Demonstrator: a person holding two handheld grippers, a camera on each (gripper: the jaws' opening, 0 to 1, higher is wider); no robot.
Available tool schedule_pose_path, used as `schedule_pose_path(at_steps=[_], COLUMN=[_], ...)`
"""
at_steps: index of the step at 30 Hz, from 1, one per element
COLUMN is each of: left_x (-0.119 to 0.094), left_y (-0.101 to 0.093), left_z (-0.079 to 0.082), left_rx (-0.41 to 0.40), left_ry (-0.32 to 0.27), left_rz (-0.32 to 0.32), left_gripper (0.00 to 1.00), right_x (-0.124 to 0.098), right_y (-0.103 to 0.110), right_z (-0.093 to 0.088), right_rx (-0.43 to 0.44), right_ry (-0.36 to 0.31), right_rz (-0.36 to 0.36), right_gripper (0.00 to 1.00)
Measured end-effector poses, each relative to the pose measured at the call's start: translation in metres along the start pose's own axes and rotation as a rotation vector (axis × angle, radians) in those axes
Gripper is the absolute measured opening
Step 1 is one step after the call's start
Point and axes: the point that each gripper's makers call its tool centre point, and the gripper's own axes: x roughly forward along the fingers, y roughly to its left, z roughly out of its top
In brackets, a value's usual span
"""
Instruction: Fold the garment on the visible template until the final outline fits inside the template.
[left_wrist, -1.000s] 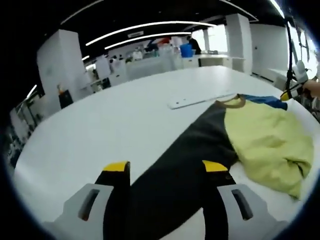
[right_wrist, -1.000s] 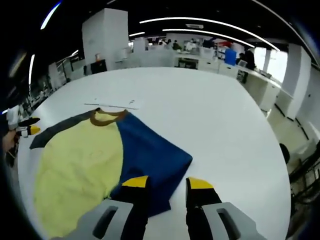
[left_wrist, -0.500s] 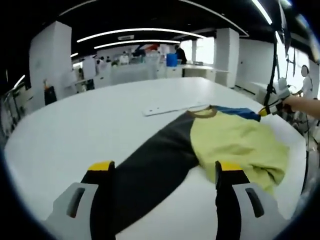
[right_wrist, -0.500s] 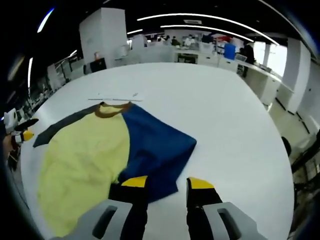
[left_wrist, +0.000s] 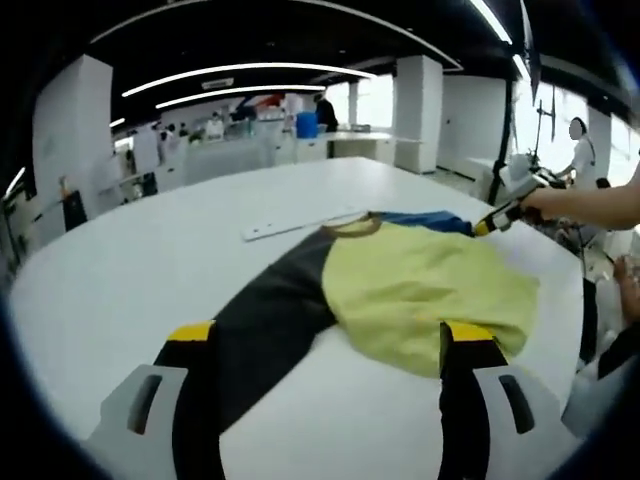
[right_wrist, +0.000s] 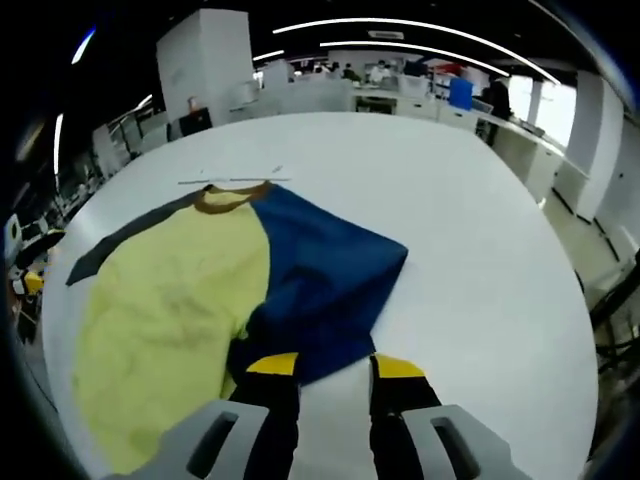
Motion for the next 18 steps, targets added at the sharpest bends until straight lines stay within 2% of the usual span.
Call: schedule_pose_path(at_steps=[8,12,14,16,18], left_x=[-0.007,-0.009,-0.009,-0.011,-0.012], left_y=[-0.013,-0.018,-0.020,-0.022,-0.024], left_z=[-0.004,-0.006,-0.007,-0.008,-0.008], left_rx=[0.003,0.012,0.025,0.040,0.056], left_ry=[0.014,0.019,0.024,0.032,0.038], left_rz=[-0.032,-0.039,-0.041,-0.044,-0.044], left_gripper=[0.86,0.86,0.85,0.85,0.85], right_x=[0.004,0.005,0.005,0.005,0.007], right_y=[0.004,0.007,0.007,0.009,0.006], right_z=[-0.005,-0.005,-0.005,-0.006,-0.004], right_rx=[-0.056,-0.070,-0.047,0.034,0.020], right_ry=[0.013,0.010,0.009,0.007,0.001], right_rz=[-0.024,-0.024,-0.026,-0.023,-0.030], right_gripper=[0.20,0.15,0.13,0.11,0.07])
